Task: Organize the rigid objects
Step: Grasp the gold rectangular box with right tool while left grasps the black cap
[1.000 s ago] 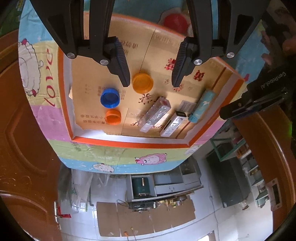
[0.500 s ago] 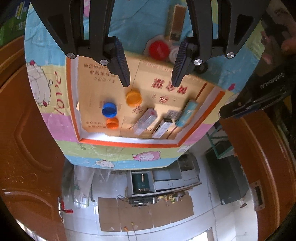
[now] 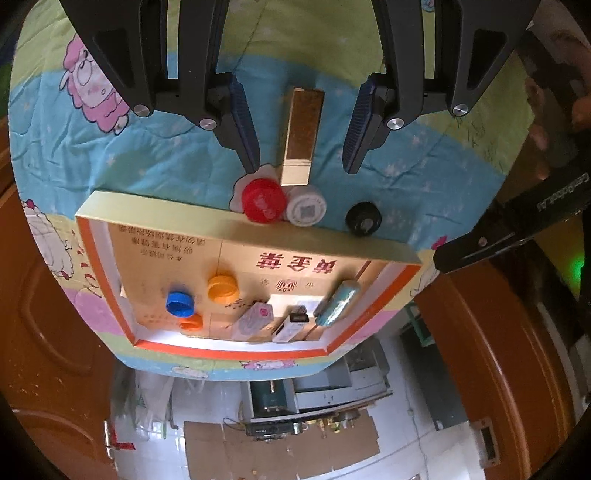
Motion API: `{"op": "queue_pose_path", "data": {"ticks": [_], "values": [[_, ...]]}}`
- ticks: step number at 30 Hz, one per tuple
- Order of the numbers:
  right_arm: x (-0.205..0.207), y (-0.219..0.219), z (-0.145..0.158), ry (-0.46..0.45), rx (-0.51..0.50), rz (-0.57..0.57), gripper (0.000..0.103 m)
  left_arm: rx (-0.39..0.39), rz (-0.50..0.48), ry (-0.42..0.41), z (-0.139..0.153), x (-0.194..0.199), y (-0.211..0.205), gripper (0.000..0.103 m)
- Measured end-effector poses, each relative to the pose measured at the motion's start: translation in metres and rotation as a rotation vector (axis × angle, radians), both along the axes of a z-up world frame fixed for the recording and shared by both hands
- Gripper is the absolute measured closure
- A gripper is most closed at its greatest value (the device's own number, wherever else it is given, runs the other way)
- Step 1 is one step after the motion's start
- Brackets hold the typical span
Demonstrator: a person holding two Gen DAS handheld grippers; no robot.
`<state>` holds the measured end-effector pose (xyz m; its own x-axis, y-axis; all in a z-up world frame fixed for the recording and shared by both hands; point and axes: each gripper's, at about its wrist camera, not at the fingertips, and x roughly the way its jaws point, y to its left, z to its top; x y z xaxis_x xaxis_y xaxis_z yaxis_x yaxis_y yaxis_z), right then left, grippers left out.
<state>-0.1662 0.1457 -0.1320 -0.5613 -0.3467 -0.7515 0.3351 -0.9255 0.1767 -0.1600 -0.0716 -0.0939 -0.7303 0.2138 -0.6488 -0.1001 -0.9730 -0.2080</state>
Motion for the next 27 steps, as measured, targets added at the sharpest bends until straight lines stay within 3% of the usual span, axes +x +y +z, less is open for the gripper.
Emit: {"op": "queue_pose_path", "data": {"ticks": [3,7,11,19,27], "values": [[-0.001,-0.005,-0.005,-0.010,0.022,-0.009,0.056,0.002,-0.005,-0.008,-0.005,0.005,-0.003,0.055],[-0.003,-0.013,-0.008,-0.009,0.056,-0.011,0.065,0.010,-0.001,-0.014,-0.009,0.009,-0.010,0.055],[-0.005,-0.020,-0.012,-0.001,0.126,-0.027,0.085,0.022,0.004,-0.023,-0.013,0.011,-0.017,0.055],[-0.004,-0.018,-0.009,0.005,0.140,-0.037,0.085,0.038,-0.049,-0.048,-0.018,0.005,-0.008,0.055],[0.007,0.005,0.003,0.023,0.108,-0.079,0.085,-0.007,-0.088,-0.106,-0.028,-0.016,0.028,0.055]]}}
